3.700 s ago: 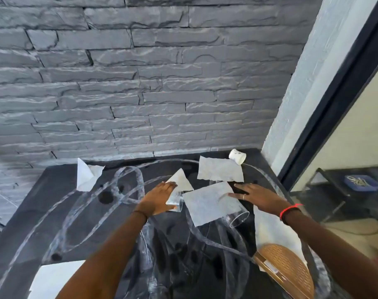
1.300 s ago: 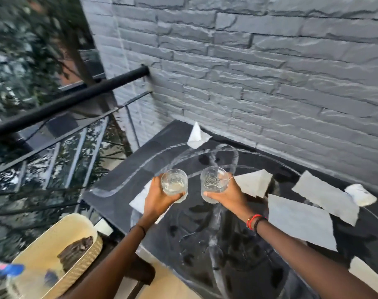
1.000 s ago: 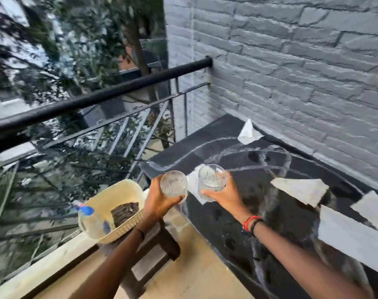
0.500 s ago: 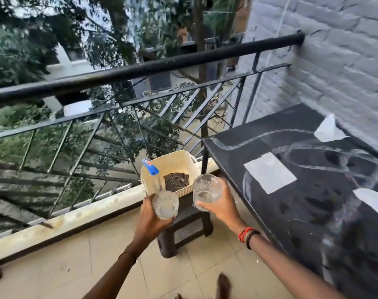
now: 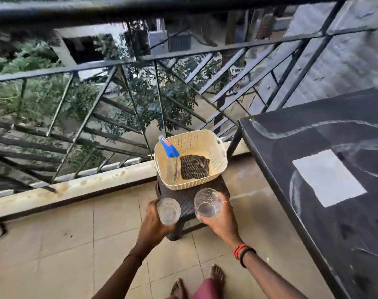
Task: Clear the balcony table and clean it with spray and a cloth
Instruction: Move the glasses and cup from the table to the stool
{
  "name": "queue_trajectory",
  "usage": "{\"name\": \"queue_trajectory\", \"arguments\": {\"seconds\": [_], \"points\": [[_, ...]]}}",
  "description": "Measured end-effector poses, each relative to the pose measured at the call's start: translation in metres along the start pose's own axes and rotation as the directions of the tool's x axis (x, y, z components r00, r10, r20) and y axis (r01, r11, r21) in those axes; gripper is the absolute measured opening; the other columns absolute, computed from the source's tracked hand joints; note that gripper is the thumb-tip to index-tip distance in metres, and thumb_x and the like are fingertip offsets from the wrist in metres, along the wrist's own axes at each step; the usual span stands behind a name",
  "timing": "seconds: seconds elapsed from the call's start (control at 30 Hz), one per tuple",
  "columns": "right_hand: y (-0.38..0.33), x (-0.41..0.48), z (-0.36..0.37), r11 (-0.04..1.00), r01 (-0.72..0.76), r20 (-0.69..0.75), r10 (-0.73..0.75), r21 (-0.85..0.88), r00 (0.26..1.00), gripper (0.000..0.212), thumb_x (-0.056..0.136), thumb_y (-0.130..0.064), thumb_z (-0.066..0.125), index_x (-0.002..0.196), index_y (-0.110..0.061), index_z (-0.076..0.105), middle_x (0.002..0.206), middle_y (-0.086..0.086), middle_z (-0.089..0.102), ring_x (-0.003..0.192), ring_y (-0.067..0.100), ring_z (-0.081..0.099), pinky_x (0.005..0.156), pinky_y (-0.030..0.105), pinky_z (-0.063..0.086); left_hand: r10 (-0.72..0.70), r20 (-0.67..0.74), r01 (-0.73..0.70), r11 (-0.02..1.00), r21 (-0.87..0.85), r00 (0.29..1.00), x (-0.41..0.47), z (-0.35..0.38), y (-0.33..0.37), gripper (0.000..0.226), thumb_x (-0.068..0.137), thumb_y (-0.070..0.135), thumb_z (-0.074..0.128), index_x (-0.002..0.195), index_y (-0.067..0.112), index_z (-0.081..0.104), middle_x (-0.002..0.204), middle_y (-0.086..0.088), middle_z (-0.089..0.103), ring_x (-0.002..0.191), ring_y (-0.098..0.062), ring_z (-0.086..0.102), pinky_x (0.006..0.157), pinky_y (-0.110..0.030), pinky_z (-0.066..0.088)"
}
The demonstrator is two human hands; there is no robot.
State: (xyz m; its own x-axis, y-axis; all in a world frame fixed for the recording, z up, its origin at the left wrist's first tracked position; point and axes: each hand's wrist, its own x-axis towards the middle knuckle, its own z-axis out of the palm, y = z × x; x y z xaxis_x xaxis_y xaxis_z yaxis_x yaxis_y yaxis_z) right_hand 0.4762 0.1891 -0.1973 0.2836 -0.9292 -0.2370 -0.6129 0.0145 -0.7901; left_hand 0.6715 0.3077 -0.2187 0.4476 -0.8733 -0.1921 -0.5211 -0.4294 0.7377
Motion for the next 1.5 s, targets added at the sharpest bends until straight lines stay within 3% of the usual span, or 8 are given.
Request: {"name": "queue_trajectory", "arguments": {"seconds": [0.23, 0.33, 0.53, 0.67, 0.97, 1.27, 1.4, 1.5], "points": [[0.039, 0.022, 0.035, 1.0, -0.017, 0.013, 0.017, -0.001, 1.0, 0.087, 0.051, -0.027, 0.089, 0.122, -0.027, 0.04, 0.109, -0.025, 0.04, 0.107, 0.006, 0.047, 0.092, 0.019, 0.039, 0.031, 0.076, -0.025, 0.997, -0.07, 0.997, 0.033, 0.03, -0.033, 0.098, 0.058, 0.061, 0.076, 0.131, 0.01, 0.035, 0.128, -0.004, 0.044, 0.111, -0.014, 0.048, 0.089, -0.022, 0.043], [0.056, 0.031, 0.045, 0.999, -0.037, 0.038, 0.038, -0.01, 0.999, 0.094, 0.05, -0.026, 0.089, 0.13, -0.021, 0.04, 0.121, -0.013, 0.045, 0.116, 0.01, 0.047, 0.1, 0.026, 0.041, 0.052, 0.105, -0.043, 0.995, -0.092, 0.993, 0.045, 0.037, -0.044, 0.093, 0.058, 0.059, 0.076, 0.129, 0.017, 0.034, 0.124, 0.0, 0.043, 0.109, -0.012, 0.049, 0.089, -0.021, 0.045], [0.069, 0.038, 0.057, 0.998, -0.039, 0.105, 0.045, -0.059, 0.993, 0.101, 0.052, -0.042, 0.078, 0.139, -0.022, 0.032, 0.138, -0.007, 0.044, 0.128, 0.009, 0.042, 0.106, 0.035, 0.038, 0.113, 0.134, -0.1, 0.99, -0.1, 0.984, 0.053, 0.042, -0.061, 0.086, 0.062, 0.048, 0.078, 0.125, 0.057, 0.02, 0.125, 0.021, 0.038, 0.113, 0.012, 0.043, 0.087, -0.003, 0.039], [0.068, 0.044, 0.063, 0.997, -0.023, 0.111, 0.03, -0.067, 0.993, 0.101, 0.052, -0.041, 0.08, 0.139, -0.023, 0.032, 0.137, -0.007, 0.046, 0.126, 0.009, 0.044, 0.103, 0.03, 0.04, 0.132, 0.14, -0.117, 0.987, -0.107, 0.981, 0.062, 0.043, -0.07, 0.09, 0.063, 0.046, 0.078, 0.126, 0.064, 0.016, 0.128, 0.021, 0.038, 0.117, 0.014, 0.04, 0.092, -0.003, 0.037], [0.067, 0.062, 0.079, 0.999, 0.01, 0.158, -0.005, -0.031, 0.987, 0.095, 0.053, -0.022, 0.083, 0.136, -0.018, 0.037, 0.132, -0.006, 0.045, 0.122, 0.006, 0.043, 0.104, 0.026, 0.038, 0.172, 0.236, -0.167, 0.985, -0.042, 0.956, 0.081, 0.038, -0.085, 0.093, 0.061, 0.057, 0.077, 0.135, 0.032, 0.027, 0.132, 0.01, 0.038, 0.118, -0.004, 0.045, 0.093, -0.005, 0.036], [0.07, 0.071, 0.086, 0.998, -0.055, 0.236, 0.045, 0.036, 0.971, 0.096, 0.054, -0.009, 0.084, 0.135, -0.021, 0.034, 0.128, -0.012, 0.046, 0.121, 0.005, 0.044, 0.1, 0.013, 0.032, 0.18, 0.244, -0.192, 0.981, 0.025, 0.953, 0.087, 0.031, -0.085, 0.097, 0.066, 0.051, 0.08, 0.143, 0.029, 0.027, 0.135, 0.003, 0.046, 0.118, -0.011, 0.049, 0.096, -0.02, 0.043], [0.071, 0.075, 0.087, 0.994, -0.092, 0.283, 0.072, 0.056, 0.956, 0.096, 0.055, -0.007, 0.083, 0.133, -0.026, 0.03, 0.13, -0.01, 0.045, 0.121, 0.005, 0.044, 0.105, 0.023, 0.036, 0.146, 0.229, -0.155, 0.988, 0.018, 0.962, 0.083, 0.032, -0.082, 0.099, 0.066, 0.045, 0.083, 0.144, 0.028, 0.023, 0.138, 0.001, 0.044, 0.121, -0.01, 0.046, 0.096, -0.013, 0.036], [0.069, 0.075, 0.085, 0.989, -0.131, 0.355, 0.098, 0.071, 0.93, 0.105, 0.061, -0.002, 0.082, 0.138, -0.028, 0.016, 0.133, -0.012, 0.035, 0.127, 0.005, 0.035, 0.097, 0.003, 0.026, 0.075, 0.207, -0.081, 0.996, 0.021, 0.975, 0.079, 0.034, -0.079, 0.104, 0.065, 0.044, 0.084, 0.147, 0.016, 0.025, 0.143, -0.004, 0.042, 0.122, -0.008, 0.041, 0.098, -0.02, 0.036]]}}
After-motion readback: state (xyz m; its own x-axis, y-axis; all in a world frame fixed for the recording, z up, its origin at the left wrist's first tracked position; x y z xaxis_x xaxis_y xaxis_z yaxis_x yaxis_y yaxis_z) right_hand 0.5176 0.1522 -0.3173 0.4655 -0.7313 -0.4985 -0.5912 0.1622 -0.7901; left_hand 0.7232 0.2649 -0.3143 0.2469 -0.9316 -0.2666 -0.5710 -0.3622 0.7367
